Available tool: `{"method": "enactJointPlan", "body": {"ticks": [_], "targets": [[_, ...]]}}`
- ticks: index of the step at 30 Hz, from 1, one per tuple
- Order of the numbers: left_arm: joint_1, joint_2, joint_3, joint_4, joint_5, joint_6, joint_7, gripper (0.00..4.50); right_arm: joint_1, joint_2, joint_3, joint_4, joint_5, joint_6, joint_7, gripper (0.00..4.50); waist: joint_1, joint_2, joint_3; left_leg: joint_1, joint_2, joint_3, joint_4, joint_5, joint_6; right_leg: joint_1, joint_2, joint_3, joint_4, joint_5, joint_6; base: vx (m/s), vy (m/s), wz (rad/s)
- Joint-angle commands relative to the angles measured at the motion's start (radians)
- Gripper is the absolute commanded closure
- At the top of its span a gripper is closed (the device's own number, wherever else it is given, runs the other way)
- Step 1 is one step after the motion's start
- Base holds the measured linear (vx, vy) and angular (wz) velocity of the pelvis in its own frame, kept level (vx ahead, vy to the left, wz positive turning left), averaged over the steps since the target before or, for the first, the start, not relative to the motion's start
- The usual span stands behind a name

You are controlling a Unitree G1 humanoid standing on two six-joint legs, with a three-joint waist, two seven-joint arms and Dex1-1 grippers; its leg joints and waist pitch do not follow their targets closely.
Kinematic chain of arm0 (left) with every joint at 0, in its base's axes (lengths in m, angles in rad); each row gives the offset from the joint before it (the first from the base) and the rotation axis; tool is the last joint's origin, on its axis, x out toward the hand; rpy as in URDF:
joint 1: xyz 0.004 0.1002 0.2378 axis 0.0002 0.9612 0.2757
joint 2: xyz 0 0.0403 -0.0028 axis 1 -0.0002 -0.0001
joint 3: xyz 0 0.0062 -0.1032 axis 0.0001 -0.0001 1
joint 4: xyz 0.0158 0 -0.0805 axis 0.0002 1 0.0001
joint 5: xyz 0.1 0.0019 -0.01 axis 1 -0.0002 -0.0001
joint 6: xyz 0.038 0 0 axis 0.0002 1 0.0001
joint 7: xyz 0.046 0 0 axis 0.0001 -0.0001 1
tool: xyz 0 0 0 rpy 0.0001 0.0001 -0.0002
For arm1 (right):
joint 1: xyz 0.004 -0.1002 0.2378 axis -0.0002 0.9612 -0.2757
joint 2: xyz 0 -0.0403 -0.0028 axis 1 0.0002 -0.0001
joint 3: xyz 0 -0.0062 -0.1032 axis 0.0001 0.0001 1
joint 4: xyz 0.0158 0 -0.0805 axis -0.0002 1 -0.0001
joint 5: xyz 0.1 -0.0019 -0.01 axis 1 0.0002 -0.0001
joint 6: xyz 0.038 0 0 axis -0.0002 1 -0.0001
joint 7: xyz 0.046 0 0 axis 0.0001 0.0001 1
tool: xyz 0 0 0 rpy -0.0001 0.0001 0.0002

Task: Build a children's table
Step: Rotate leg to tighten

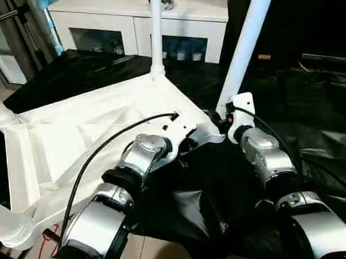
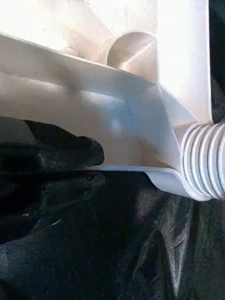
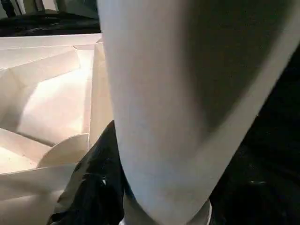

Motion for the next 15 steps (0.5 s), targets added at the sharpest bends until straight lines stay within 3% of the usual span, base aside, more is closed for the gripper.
{"method": "enactJointPlan", "body": {"ticks": [1,5,6,7,10,15], "targets": [[-0.043,-0.015,0.024,-0.015,0.001,-0.020,0.074,4.50,0.050,0.052,0.050,0.095,-0.019,0.095,0.041,2.61,0.001,-0.002,-0.053,0.006,0.037,-0.013,-0.066,-0.296,0.035,0.034,-0.084,0.045,-0.082,-0.347,-0.193,0.000,0.000,0.00],[-0.043,-0.013,0.028,-0.012,0.000,-0.029,0.061,4.50,0.042,0.051,0.042,0.095,-0.016,0.108,0.071,2.61,-0.001,-0.001,-0.052,0.005,0.037,-0.014,-0.067,-0.303,0.036,0.033,-0.084,0.044,-0.084,-0.367,-0.188,0.000,0.000,0.00],[-0.044,-0.013,0.028,-0.010,-0.001,-0.031,0.059,4.50,0.041,0.051,0.037,0.093,-0.009,0.109,0.081,2.05,-0.002,-0.002,-0.051,0.006,0.038,-0.014,-0.068,-0.310,0.035,0.032,-0.084,0.044,-0.084,-0.368,-0.187,0.000,0.000,0.00],[-0.045,-0.011,0.029,-0.010,-0.002,-0.037,0.054,4.50,0.037,0.048,0.033,0.090,-0.006,0.110,0.085,1.91,-0.002,-0.004,-0.052,0.007,0.038,-0.014,-0.067,-0.311,0.036,0.031,-0.084,0.045,-0.085,-0.367,-0.188,0.000,0.000,0.00],[-0.043,-0.007,0.030,-0.014,-0.005,-0.040,0.044,4.50,0.033,0.045,0.031,0.085,-0.002,0.107,0.096,1.85,-0.002,-0.002,-0.052,0.005,0.039,-0.014,-0.067,-0.306,0.038,0.032,-0.086,0.045,-0.083,-0.350,-0.196,0.000,0.000,0.00],[-0.038,-0.001,0.028,-0.025,-0.005,-0.044,0.026,4.50,0.017,0.038,0.009,0.080,0.009,0.094,0.102,1.37,-0.004,-0.003,-0.051,0.004,0.038,-0.013,-0.067,-0.304,0.040,0.031,-0.086,0.045,-0.085,-0.369,-0.194,0.000,0.000,0.00]]}}
